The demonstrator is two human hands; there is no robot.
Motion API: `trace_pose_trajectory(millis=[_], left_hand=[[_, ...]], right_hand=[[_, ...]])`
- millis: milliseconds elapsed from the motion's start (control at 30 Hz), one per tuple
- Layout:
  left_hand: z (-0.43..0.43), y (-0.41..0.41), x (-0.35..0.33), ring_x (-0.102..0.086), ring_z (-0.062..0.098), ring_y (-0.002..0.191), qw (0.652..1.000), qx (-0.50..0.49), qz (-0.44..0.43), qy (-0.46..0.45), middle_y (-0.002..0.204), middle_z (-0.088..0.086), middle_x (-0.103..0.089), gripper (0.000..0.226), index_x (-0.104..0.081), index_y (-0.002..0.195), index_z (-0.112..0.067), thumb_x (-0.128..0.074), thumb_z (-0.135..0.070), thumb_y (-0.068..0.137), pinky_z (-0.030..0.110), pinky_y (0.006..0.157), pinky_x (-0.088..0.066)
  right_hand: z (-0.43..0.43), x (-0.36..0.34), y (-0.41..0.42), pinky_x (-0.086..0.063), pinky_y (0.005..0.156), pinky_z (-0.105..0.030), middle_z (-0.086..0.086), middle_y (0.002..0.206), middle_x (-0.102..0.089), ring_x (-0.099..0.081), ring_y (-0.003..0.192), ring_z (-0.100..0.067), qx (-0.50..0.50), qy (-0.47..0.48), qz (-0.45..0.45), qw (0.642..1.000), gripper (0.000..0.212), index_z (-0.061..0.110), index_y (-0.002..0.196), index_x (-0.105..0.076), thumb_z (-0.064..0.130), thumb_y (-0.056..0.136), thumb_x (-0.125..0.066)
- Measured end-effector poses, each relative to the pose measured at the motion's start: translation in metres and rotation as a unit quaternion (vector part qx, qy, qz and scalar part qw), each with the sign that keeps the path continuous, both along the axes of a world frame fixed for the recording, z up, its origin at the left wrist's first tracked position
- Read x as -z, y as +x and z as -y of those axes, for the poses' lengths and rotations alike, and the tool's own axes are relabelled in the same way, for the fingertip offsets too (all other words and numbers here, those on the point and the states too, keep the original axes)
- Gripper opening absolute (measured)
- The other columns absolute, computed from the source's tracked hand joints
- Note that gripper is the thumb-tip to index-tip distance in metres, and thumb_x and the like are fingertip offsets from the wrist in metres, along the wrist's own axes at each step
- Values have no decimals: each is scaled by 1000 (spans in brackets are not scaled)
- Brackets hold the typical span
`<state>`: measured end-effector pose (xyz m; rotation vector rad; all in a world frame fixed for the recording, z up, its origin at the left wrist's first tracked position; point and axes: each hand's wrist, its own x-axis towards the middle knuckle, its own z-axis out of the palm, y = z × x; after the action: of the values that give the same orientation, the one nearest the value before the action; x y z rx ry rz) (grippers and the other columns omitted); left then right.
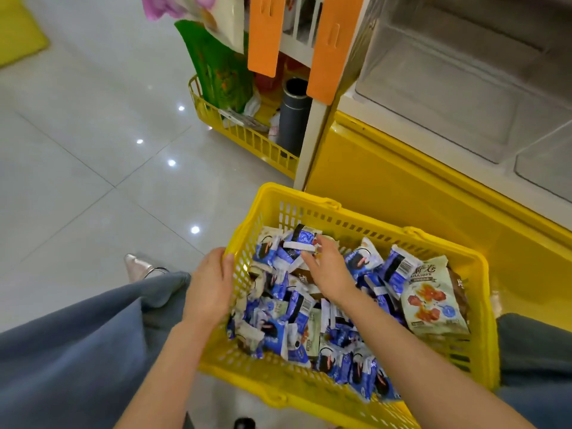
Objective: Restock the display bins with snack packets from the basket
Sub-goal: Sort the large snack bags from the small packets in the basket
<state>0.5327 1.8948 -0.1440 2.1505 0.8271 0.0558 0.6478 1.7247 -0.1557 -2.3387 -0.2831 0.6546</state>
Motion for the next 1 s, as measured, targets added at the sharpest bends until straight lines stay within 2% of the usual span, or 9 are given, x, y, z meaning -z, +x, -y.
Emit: trace_pose_trajectory(millis=[67, 133, 233, 367, 533, 667, 767, 867, 1000], left_hand=[[1, -6, 6, -56, 27, 72, 999, 11, 7, -43, 74, 8, -58, 34, -47, 90, -15, -28, -42, 98, 37, 61, -40], [-1, -7, 8, -50, 20, 59, 999, 12, 21, -38, 62, 2, -49, 29, -41, 83, -19, -28, -40, 99, 31, 50, -34], [-2, -6, 9, -48, 14, 57, 999, 28, 28, -16, 62, 0, -47, 28, -39, 84, -20, -27, -40, 99, 27, 49, -30], [-3, -6, 13, -47, 13, 57, 999, 32, 32, -19, 64, -1, -48, 29, -39, 83, -22, -26, -42, 98, 27, 50, -30], [-3, -5, 10, -53, 12, 79, 999, 3, 31, -39, 89, -4, -53, 28, -46, 108, -18, -32, -39, 98, 29, 66, -43], [13, -5, -13, -48, 9, 89, 988, -80, 133, 14, 99, -7, -45, 21, -47, 115, -22, -48, -23, 95, 18, 73, -40], [34, 3, -36, -54, 1, 93, 958, -61, 139, -242, 102, -15, -54, 33, -45, 115, -30, -52, -46, 87, 11, 71, -41], [42, 9, -47, -64, 3, 96, 889, -23, 150, -433, 105, -13, -69, 38, -56, 115, -30, -54, -49, 83, 12, 72, -50], [26, 10, -46, -69, 1, 80, 884, -101, 204, -408, 85, -15, -72, 11, -58, 99, -26, -58, -21, 90, 10, 60, -49]], right_hand=[[-22, 8, 10, -46, 84, -29, -25, 122, -49, -56, 101, -23, 69, -11, -71, 995, 55, -3, 136, -39, 35, 97, -46], [-37, 13, 22, -35, 49, -24, -15, 76, -48, -43, 57, -13, 124, -34, -103, 986, 43, 2, 94, -58, 42, 97, -44], [-45, 16, 36, -42, 57, -33, -7, 53, -38, -39, 48, -18, 156, -78, -115, 978, 52, 15, 54, -34, 42, 96, -45], [-41, 19, 32, -50, 83, -48, -10, 63, -48, -54, 72, -29, 203, -44, -126, 970, 43, 7, 62, -44, 36, 91, -58], [-14, -3, 12, -51, 90, -40, -16, 128, -53, -60, 84, -20, 216, 30, -93, 971, 54, 4, 131, -45, 29, 88, -64], [6, -40, 1, -51, 68, -21, -4, 125, -47, -59, 64, -2, 133, 67, -39, 988, 53, 13, 135, -41, 26, 89, -63], [7, -69, -18, -53, 60, -14, 13, 110, -48, -63, 78, 5, 62, 148, -67, 985, 39, 24, 122, -48, 22, 87, -64], [-3, -80, -36, -54, 66, -17, 14, 106, -60, -64, 93, -7, -1, 222, -81, 972, 27, 32, 104, -53, 17, 85, -66], [-16, -62, -26, -46, 83, -15, 18, 111, -61, -58, 103, -2, -33, 182, -10, 983, 15, 36, 107, -56, 31, 93, -53]])
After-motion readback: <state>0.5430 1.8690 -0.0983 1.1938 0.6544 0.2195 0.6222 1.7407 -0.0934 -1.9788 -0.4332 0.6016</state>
